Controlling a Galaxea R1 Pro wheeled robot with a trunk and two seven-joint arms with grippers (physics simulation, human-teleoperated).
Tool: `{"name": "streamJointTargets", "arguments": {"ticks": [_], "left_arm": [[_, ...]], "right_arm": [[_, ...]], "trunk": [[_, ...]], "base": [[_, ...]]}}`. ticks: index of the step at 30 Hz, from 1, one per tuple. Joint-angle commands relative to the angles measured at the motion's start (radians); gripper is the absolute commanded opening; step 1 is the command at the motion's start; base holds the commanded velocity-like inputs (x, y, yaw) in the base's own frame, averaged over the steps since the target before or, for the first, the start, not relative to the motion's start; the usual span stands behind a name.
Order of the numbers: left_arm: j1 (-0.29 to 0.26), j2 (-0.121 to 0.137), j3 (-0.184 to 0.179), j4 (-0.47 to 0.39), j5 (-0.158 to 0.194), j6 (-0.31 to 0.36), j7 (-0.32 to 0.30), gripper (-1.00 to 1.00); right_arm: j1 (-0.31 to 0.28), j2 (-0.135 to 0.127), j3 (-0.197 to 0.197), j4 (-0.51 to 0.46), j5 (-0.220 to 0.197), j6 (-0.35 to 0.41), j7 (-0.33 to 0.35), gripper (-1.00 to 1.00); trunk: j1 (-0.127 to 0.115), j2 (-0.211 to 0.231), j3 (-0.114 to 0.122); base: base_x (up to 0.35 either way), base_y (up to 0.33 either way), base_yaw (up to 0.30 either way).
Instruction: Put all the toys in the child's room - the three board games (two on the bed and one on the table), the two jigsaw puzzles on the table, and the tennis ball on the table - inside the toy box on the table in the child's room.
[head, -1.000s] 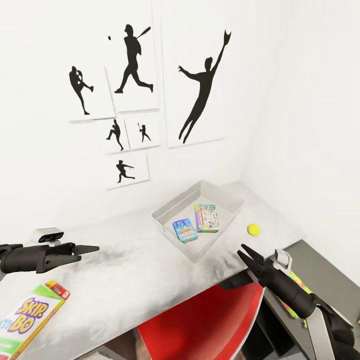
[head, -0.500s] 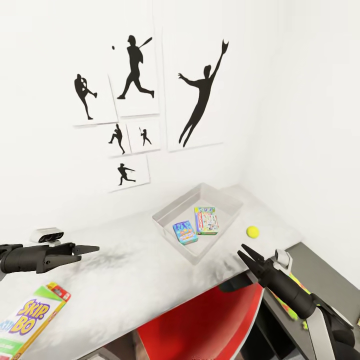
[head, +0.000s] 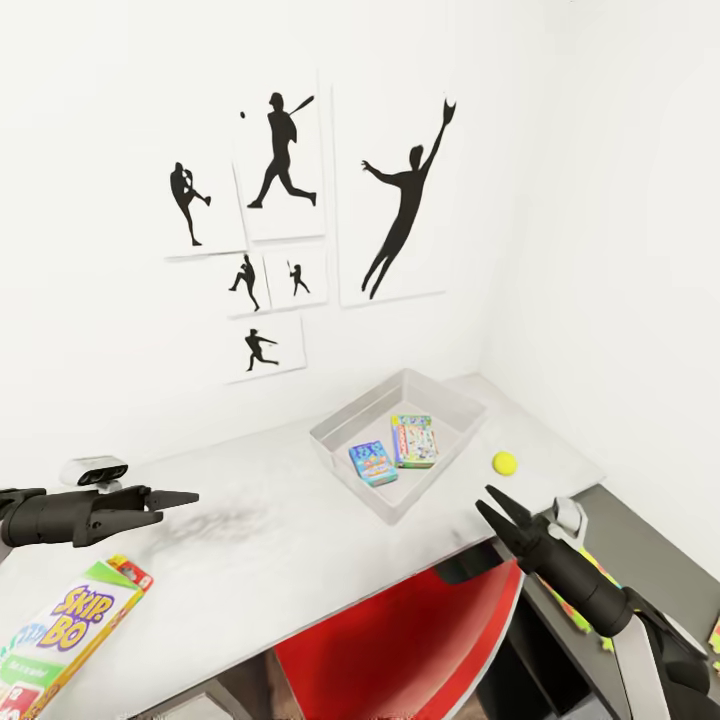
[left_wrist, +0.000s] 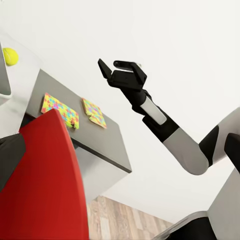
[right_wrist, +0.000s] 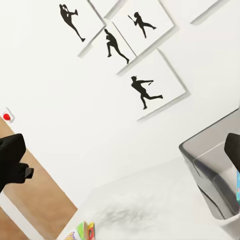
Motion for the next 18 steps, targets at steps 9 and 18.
{"name": "streamJointTargets", "arguments": {"ticks": [9,18], "left_arm": [[-0.001,0.0,-0.003,0.0,0.004,0.011,-0.002,1.0],[-0.001,0.0,-0.007,0.0,0.004,0.011,-0.002,1.0]], "right_arm": [[0.0,0.002,0.001,-0.004,-0.003,-0.001,-0.005,1.0],[-0.001,0.011,0.004,-0.007,0.109,0.01,-0.048,1.0]], "trunk": [[0.0,-0.002,0.013],[0.0,-0.002,0.028]], "base": [[-0.182,0.046,0.07],[-0.126,0.073,0.084]]}}
